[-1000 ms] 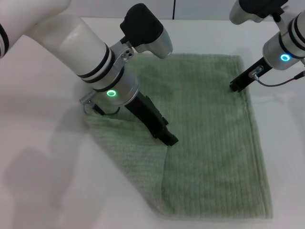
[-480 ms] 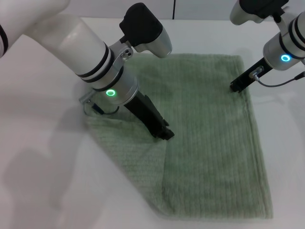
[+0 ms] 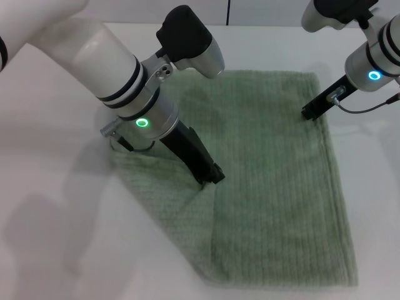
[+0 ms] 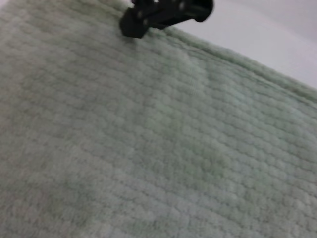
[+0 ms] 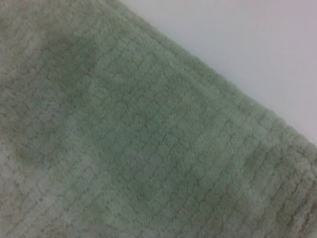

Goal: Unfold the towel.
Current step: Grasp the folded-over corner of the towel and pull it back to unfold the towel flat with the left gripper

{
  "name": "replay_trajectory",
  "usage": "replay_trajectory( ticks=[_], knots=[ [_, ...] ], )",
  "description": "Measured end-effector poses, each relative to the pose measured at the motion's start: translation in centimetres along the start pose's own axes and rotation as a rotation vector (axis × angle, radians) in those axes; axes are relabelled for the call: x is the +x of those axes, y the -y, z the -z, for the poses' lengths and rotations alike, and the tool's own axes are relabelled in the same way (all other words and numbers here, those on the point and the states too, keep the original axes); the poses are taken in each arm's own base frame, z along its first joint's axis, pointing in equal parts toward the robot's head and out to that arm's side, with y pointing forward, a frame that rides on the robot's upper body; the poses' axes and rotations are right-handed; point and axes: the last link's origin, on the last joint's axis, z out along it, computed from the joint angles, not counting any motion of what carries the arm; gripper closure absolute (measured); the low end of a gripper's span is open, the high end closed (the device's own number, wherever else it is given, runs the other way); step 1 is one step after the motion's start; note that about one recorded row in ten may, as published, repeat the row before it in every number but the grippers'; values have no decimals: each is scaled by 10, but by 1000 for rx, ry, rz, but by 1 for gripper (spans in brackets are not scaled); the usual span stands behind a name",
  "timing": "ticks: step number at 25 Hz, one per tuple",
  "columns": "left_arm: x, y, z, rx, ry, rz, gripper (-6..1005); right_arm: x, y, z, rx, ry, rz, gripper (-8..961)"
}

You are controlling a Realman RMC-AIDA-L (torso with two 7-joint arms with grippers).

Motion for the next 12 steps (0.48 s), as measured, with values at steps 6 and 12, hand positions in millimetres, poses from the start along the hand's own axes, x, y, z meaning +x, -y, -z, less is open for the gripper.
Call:
replay_trajectory(
  ticks=[6, 12],
  knots=[
    [3, -6, 9, -35, 4, -38, 940, 1, 0, 0, -1, -1, -1, 954],
    [4, -11, 22, -58, -8, -65, 940, 2, 1, -1, -1, -1, -1, 954]
  ],
)
